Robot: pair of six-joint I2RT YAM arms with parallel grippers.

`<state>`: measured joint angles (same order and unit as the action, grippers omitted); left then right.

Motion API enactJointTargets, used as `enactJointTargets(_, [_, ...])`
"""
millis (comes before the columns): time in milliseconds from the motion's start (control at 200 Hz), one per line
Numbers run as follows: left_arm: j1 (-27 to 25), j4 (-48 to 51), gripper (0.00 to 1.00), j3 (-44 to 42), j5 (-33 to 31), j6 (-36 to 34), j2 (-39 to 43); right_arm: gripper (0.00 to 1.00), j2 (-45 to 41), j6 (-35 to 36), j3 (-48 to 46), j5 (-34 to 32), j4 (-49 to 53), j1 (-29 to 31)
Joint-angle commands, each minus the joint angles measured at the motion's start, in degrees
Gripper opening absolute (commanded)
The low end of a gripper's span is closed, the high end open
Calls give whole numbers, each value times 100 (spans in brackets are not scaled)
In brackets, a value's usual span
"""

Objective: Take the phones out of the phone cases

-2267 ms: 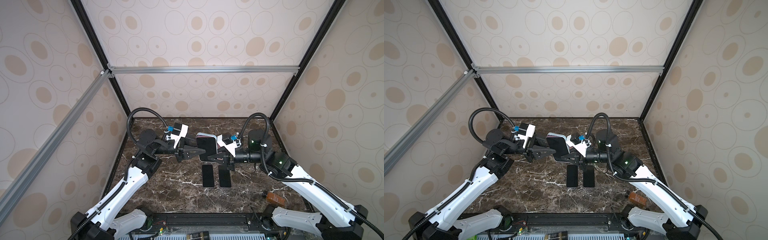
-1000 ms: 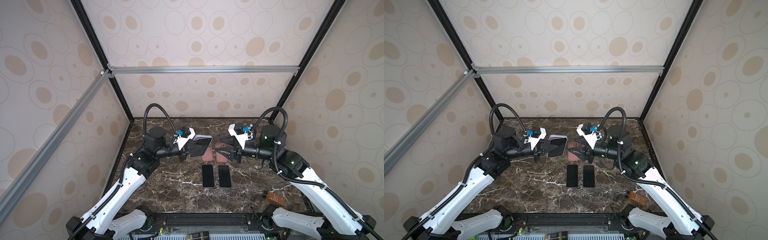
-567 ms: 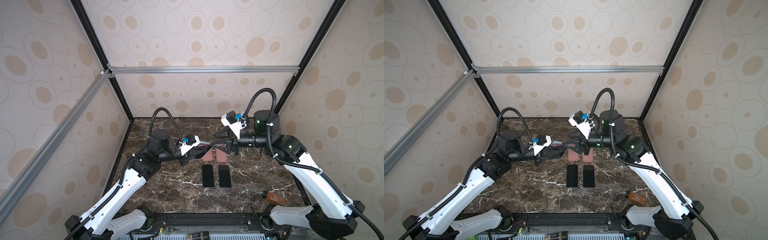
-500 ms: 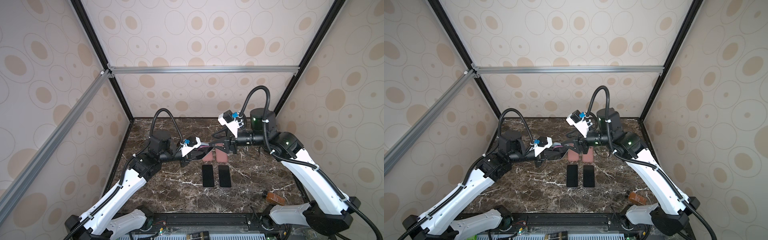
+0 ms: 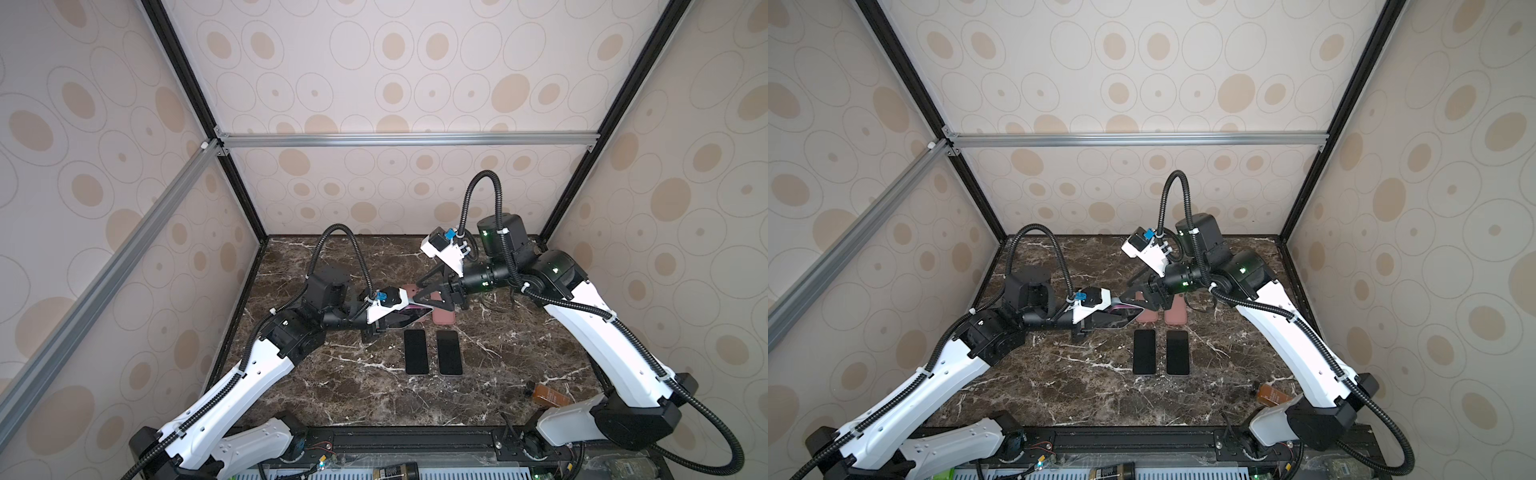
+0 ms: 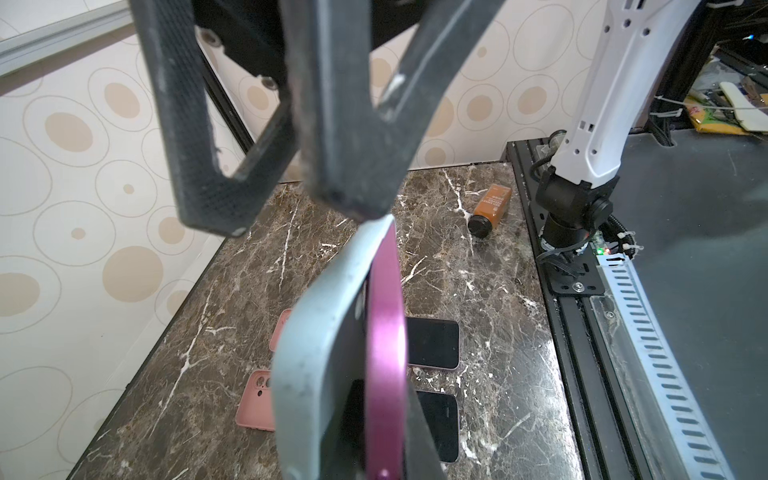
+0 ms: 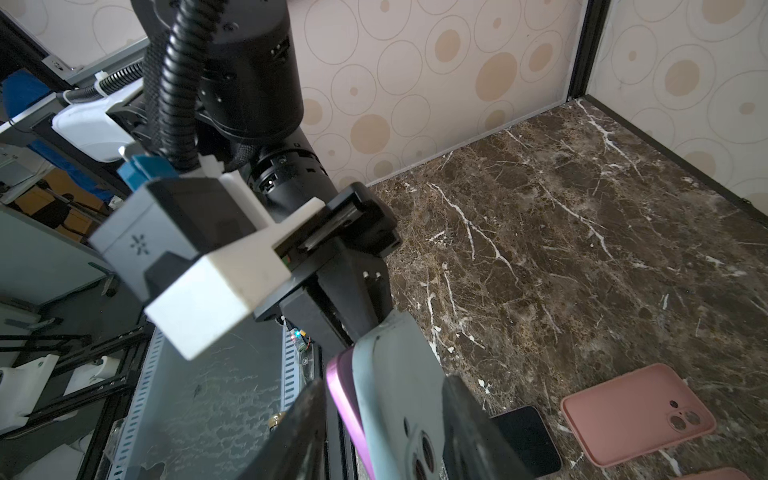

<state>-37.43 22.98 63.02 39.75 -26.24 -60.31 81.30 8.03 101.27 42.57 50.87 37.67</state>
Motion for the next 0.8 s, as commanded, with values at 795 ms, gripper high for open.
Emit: enactJointTargets(795, [-78,-127,0,248,174,-282,72,44,545,421,442,-930,926,240])
